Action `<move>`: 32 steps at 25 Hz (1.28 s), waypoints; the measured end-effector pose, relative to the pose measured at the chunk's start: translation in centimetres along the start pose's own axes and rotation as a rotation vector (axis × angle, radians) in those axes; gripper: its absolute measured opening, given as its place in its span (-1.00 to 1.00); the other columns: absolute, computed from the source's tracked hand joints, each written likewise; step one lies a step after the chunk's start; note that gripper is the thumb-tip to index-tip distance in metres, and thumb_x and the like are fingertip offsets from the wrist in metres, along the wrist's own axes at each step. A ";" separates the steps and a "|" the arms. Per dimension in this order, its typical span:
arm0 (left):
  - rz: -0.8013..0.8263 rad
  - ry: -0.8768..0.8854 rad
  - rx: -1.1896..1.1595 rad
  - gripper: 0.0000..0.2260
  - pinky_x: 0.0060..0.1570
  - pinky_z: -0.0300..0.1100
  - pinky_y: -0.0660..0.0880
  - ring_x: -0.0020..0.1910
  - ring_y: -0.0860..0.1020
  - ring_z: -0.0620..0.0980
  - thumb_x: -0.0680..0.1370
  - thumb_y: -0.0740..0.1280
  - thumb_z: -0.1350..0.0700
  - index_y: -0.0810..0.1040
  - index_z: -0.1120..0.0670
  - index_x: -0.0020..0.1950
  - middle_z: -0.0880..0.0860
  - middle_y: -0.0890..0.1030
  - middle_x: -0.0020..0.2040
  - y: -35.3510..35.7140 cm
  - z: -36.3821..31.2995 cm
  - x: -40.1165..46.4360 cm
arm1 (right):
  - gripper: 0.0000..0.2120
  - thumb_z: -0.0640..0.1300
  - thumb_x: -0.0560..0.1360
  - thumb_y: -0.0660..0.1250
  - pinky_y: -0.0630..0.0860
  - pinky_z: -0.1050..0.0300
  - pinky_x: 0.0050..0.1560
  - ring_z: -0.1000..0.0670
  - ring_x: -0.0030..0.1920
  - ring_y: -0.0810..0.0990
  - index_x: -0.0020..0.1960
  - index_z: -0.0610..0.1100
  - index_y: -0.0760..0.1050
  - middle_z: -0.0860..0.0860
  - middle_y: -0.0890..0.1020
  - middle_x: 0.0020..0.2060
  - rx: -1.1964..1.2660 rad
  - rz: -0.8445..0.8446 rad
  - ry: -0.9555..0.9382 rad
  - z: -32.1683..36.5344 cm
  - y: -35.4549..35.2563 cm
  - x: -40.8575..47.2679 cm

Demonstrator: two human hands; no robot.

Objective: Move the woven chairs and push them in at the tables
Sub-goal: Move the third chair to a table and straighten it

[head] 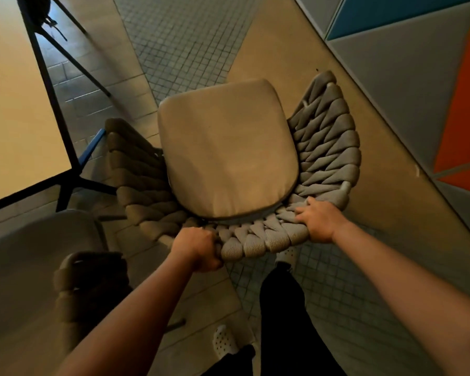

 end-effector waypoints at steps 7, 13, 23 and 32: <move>-0.135 -0.146 -0.072 -0.48 -0.29 -0.18 0.29 -0.10 0.60 -0.01 0.22 0.18 -0.37 0.47 -0.29 0.15 -0.08 0.63 -0.11 -8.5 3.9 9.1 | -0.71 -0.02 0.45 0.21 0.30 0.11 -0.14 -0.10 0.18 0.36 0.17 0.05 0.48 0.05 0.47 0.26 -0.160 -0.037 -0.059 -10.0 -8.6 9.8; -0.217 -0.344 -0.119 -0.46 -0.05 -0.12 0.40 0.11 0.57 -0.02 0.23 0.19 -0.39 0.44 -0.34 0.20 -0.16 0.62 0.12 -15.6 8.5 15.6 | -0.73 -0.03 0.44 0.21 0.31 0.08 -0.16 -0.12 0.13 0.39 0.12 0.06 0.50 0.03 0.53 0.16 -0.168 -0.100 -0.181 -16.4 -16.8 18.5; -0.202 -0.418 -0.187 -0.45 -0.08 -0.15 0.41 0.09 0.56 -0.03 0.24 0.20 -0.41 0.45 -0.34 0.21 -0.16 0.61 0.12 -24.5 16.8 25.5 | -0.81 0.01 0.41 0.27 0.41 0.05 -0.11 -0.10 0.09 0.41 0.01 0.10 0.52 0.06 0.55 0.02 -0.156 -0.161 -0.271 -23.5 -27.0 30.5; -0.230 -0.544 -0.317 -0.43 -0.06 -0.10 0.41 0.11 0.55 0.01 0.24 0.18 -0.39 0.49 -0.26 0.20 -0.13 0.61 0.11 -32.2 25.2 35.0 | -0.80 0.05 0.39 0.29 0.36 0.09 -0.15 -0.06 0.05 0.40 -0.01 0.07 0.53 0.06 0.55 0.00 -0.320 -0.153 -0.337 -29.5 -39.1 43.9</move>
Point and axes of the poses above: each hand's wrist, its own x-axis towards the middle knuckle, its own y-axis out of the palm, z = x × y, the point moved 5 cm from there along x, towards the middle knuckle
